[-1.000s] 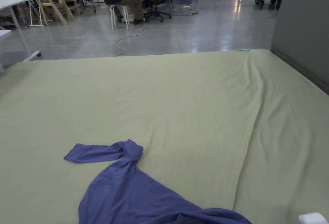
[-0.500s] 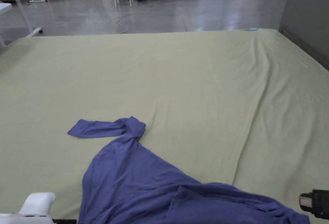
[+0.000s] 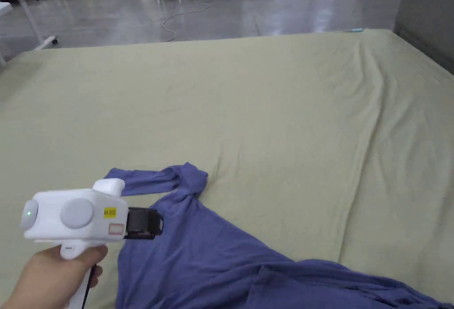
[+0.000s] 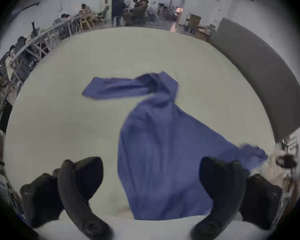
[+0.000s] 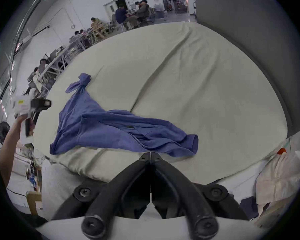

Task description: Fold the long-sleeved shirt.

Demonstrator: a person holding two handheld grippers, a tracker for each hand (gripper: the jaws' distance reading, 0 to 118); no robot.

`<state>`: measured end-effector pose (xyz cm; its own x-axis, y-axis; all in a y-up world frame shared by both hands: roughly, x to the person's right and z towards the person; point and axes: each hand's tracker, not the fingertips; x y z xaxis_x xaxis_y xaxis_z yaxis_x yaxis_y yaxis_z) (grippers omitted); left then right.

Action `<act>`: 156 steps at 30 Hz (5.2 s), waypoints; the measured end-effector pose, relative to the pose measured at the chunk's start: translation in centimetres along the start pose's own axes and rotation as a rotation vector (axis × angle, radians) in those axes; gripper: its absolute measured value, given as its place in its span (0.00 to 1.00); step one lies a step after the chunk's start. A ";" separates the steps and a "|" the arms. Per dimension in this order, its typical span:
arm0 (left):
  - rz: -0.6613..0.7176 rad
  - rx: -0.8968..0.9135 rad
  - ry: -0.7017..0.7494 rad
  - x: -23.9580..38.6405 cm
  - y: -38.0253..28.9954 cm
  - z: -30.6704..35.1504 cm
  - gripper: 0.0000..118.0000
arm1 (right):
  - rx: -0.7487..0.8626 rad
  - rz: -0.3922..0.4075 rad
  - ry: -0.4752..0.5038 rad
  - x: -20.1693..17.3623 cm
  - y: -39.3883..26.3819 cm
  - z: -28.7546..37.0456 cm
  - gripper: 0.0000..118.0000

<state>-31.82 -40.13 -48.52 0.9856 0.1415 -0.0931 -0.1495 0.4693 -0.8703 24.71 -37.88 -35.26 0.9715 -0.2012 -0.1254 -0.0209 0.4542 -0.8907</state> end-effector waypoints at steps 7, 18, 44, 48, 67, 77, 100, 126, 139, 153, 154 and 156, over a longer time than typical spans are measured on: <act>-0.125 -0.254 0.142 1.6 1.2 -11.7 0.89 | -0.032 -0.127 -0.117 3.9 -0.2 0.7 0.00; -0.214 -0.120 0.003 2.0 3.4 -4.1 0.02 | -0.206 -0.313 -0.037 7.7 4.9 -7.6 0.98; -0.056 0.276 -0.118 2.3 13.3 18.1 0.02 | 0.211 0.216 -0.266 0.1 18.2 12.6 0.00; 0.031 0.365 -0.126 1.0 18.4 22.1 0.02 | 0.303 0.245 -0.311 -0.7 25.7 15.3 0.00; 0.172 0.636 -0.078 -0.2 35.6 25.2 0.02 | 0.518 0.143 -0.307 -5.4 53.0 14.6 0.00; 0.103 0.370 0.007 -1.0 28.4 8.3 0.02 | 0.295 0.184 -0.266 -2.1 44.7 -3.4 0.00; 0.088 -0.054 -0.102 -6.8 -7.5 7.4 0.02 | 0.019 0.220 -0.119 6.9 3.9 -2.9 0.00; 0.113 0.075 -0.117 -5.6 -14.1 9.8 0.97 | 0.090 -0.032 -0.132 7.2 3.4 3.2 0.93; -0.113 -0.045 -0.141 1.6 -15.0 8.3 0.00 | 0.004 0.123 -0.076 1.3 -0.6 1.3 0.00; -0.027 -0.031 -0.167 0.6 -10.0 5.2 0.00 | -0.038 0.102 -0.061 1.5 -0.4 -1.2 0.00; -0.011 -0.015 -0.156 0.2 -9.0 4.7 0.00 | -0.039 0.107 -0.061 1.2 -0.2 -1.4 0.00; -0.005 0.058 -0.038 -0.9 -5.9 3.7 0.75 | -0.033 0.112 -0.054 0.8 0.0 -1.3 0.00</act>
<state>-32.06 -39.83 -41.53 0.9828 0.1713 -0.0696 -0.1501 0.5195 -0.8412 25.22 -39.17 -35.94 0.9739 -0.1030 -0.2022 -0.1374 0.4418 -0.8865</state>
